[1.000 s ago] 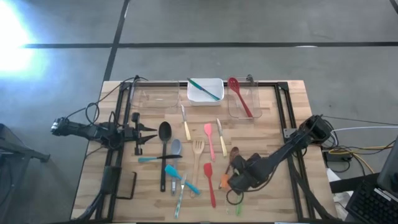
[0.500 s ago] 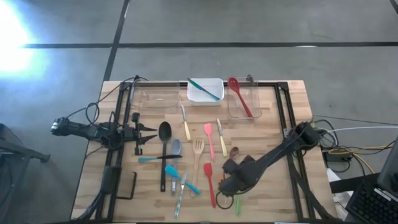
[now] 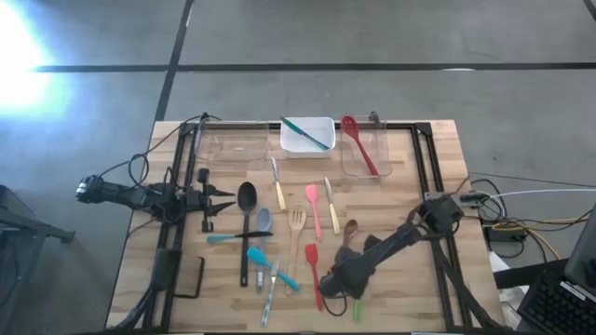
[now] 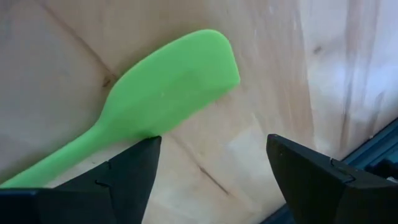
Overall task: Pick & Place Kitchen Items
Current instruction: Put the green spatula into the left transparent bin
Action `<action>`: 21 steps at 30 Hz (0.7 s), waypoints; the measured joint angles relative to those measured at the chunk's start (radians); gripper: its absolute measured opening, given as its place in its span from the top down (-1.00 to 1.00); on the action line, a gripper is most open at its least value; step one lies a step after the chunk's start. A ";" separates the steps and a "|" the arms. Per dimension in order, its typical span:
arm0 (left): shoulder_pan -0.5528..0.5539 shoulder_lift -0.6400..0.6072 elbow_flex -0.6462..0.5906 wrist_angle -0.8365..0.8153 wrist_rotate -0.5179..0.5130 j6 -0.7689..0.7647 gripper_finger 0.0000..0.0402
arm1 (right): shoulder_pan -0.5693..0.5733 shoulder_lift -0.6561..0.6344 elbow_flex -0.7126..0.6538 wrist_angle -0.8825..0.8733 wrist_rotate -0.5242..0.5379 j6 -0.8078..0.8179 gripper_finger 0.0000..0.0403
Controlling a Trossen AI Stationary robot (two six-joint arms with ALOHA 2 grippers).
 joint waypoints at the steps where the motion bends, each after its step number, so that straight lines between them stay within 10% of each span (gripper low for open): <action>1: 0.000 0.000 0.000 0.000 0.000 0.000 0.50 | 0.002 -0.005 0.005 -0.009 0.020 0.017 -0.47; 21: 0.000 0.001 0.000 0.000 0.000 -0.001 0.50 | 0.018 -0.247 -0.012 0.223 0.203 0.135 -0.42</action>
